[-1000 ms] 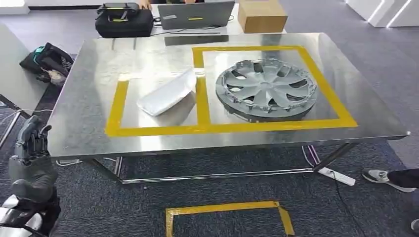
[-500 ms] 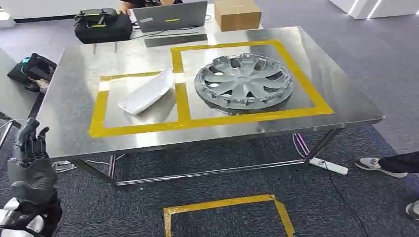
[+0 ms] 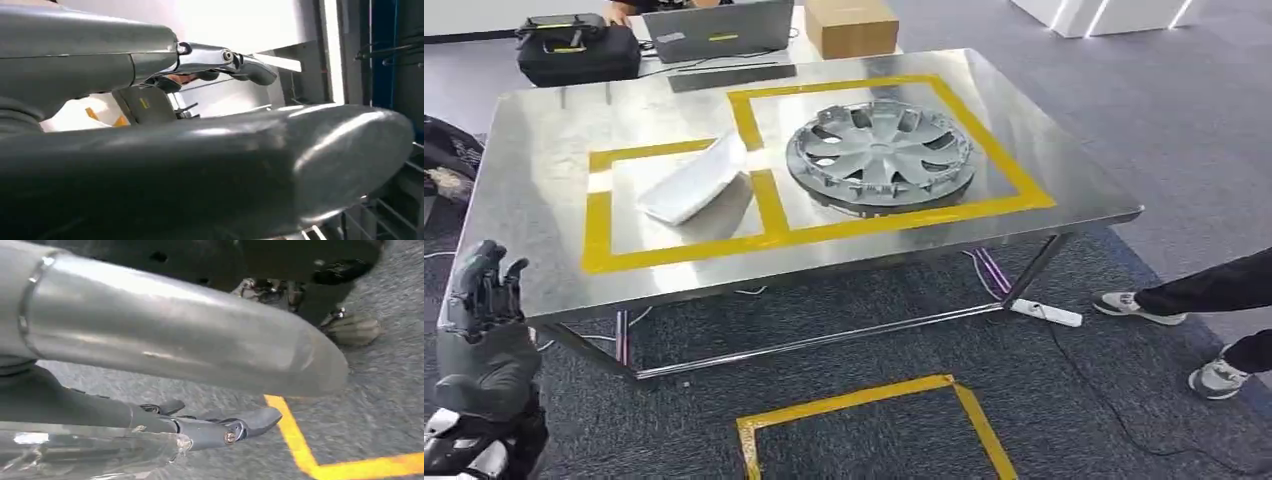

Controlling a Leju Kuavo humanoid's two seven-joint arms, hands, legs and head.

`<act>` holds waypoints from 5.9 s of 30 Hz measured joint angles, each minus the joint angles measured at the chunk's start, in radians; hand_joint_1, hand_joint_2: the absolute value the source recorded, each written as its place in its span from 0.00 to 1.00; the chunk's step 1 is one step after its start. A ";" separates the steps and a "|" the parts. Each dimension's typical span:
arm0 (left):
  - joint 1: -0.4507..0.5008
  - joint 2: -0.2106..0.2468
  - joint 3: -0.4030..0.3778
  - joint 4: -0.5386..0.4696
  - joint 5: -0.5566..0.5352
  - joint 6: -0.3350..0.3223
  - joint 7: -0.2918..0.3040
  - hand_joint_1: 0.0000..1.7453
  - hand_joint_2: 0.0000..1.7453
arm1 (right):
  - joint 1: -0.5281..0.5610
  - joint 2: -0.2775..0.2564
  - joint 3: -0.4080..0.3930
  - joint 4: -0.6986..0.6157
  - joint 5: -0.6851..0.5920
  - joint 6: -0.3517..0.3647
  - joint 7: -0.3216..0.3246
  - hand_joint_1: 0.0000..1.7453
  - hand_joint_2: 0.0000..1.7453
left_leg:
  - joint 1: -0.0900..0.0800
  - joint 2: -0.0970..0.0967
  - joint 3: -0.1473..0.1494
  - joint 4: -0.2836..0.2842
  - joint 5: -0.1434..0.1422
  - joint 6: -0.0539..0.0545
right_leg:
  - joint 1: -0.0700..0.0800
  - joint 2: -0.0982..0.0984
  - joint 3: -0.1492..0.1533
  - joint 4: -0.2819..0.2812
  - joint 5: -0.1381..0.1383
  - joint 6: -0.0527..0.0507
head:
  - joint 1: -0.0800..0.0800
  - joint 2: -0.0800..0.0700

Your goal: Take the parts from the cabinet and place them on the table.

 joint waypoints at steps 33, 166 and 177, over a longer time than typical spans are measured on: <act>-0.054 -0.014 0.046 0.386 -0.028 -0.062 0.004 0.00 0.00 | -0.004 -0.009 0.000 -0.001 -0.018 0.028 -0.051 0.00 0.00 | 0.003 0.039 -0.023 0.007 0.014 -0.006 | -0.012 -0.019 -0.053 0.174 -0.083 0.008 | 0.004 0.000; -0.314 -0.091 0.208 1.772 -0.290 0.101 0.624 0.00 0.00 | -0.007 0.006 -0.012 0.002 -0.062 0.020 0.017 0.00 0.00 | -0.008 0.095 -0.037 0.051 -0.004 -0.046 | -0.002 -0.041 0.121 -0.118 0.039 -0.049 | 0.005 0.000; -0.311 -0.090 0.224 1.773 -0.287 0.101 0.622 0.00 0.00 | -0.017 0.005 -0.012 0.001 -0.059 0.023 0.012 0.00 0.00 | 0.018 -0.083 -0.056 0.044 0.020 -0.061 | -0.012 0.094 0.104 -0.107 0.046 -0.032 | -0.008 0.000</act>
